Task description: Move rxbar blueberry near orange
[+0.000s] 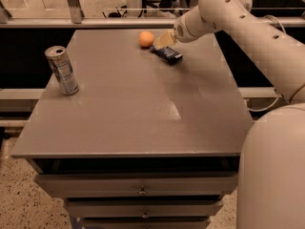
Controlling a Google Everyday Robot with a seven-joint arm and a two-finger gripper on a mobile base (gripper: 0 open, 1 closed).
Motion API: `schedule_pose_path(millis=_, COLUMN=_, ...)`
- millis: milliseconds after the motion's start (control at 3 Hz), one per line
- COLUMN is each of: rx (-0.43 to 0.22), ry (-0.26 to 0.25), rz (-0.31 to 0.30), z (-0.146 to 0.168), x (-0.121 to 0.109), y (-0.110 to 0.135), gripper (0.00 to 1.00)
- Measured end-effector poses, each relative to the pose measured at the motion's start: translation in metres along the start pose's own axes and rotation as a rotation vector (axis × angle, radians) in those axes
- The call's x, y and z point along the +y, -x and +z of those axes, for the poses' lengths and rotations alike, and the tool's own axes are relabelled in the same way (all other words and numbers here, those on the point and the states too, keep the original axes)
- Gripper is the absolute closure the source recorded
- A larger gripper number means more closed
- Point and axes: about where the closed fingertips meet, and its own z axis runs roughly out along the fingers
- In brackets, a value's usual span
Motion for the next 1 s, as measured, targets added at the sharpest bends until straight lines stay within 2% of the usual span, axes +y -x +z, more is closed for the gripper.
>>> schedule_pose_path(millis=333, rx=-0.063, ry=-0.014, rz=0.022, z=-0.045, x=-0.016, y=-0.002, gripper=0.0)
schedule_pose_path(millis=667, rx=-0.163, ry=0.03, rz=0.033, z=-0.103, x=-0.034, y=-0.017, gripper=0.0)
schedule_pose_path(millis=1000, rx=-0.179, ry=0.01, rz=0.029, z=-0.126, x=-0.052, y=-0.032, gripper=0.0)
